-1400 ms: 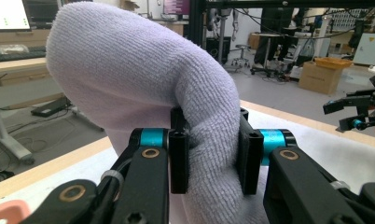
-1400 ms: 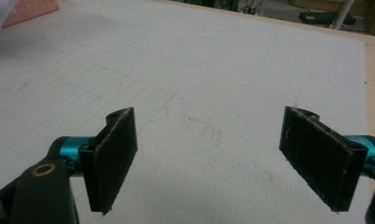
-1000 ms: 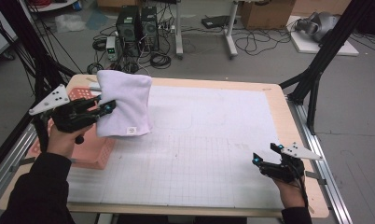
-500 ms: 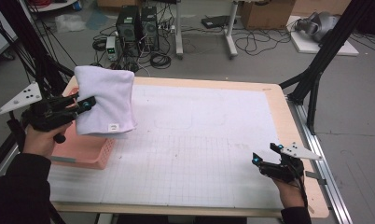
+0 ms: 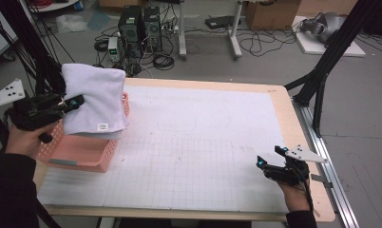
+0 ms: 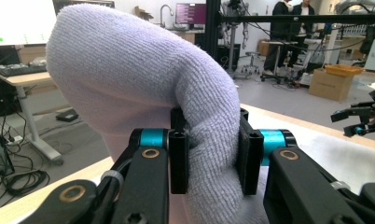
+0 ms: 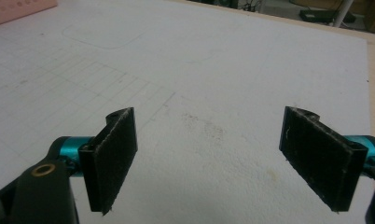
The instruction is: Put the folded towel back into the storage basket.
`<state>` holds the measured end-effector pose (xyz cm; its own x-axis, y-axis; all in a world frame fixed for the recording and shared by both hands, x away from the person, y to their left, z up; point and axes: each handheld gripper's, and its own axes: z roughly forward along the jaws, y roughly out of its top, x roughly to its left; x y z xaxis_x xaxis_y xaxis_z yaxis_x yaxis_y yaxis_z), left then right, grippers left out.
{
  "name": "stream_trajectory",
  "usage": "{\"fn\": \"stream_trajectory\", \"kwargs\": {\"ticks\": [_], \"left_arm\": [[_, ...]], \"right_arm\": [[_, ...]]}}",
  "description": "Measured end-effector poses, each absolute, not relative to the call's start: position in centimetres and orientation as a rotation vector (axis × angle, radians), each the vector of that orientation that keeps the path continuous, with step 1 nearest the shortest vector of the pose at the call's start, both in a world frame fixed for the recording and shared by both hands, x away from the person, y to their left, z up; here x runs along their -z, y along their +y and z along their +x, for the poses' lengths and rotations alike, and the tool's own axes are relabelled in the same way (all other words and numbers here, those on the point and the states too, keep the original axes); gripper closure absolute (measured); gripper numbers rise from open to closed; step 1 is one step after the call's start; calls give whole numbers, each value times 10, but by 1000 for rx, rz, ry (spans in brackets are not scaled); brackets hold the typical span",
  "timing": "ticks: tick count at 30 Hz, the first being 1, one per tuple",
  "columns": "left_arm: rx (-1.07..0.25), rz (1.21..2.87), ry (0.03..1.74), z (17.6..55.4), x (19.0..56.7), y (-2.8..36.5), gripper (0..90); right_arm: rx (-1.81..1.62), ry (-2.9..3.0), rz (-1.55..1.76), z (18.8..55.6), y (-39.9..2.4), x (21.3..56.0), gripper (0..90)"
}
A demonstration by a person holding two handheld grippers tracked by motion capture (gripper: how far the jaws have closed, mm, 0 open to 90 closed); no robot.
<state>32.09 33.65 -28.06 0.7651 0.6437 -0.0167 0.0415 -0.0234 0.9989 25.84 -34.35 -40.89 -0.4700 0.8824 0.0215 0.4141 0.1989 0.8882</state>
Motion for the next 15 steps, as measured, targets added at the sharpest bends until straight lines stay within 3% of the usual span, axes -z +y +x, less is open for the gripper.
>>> {"fn": "stream_trajectory", "kwargs": {"ticks": [15], "left_arm": [[-530, 1557, 627, 321, 284, 370, 716]], "right_arm": [[-1216, 1980, 1205, 258, -342, 410, 180]]}}
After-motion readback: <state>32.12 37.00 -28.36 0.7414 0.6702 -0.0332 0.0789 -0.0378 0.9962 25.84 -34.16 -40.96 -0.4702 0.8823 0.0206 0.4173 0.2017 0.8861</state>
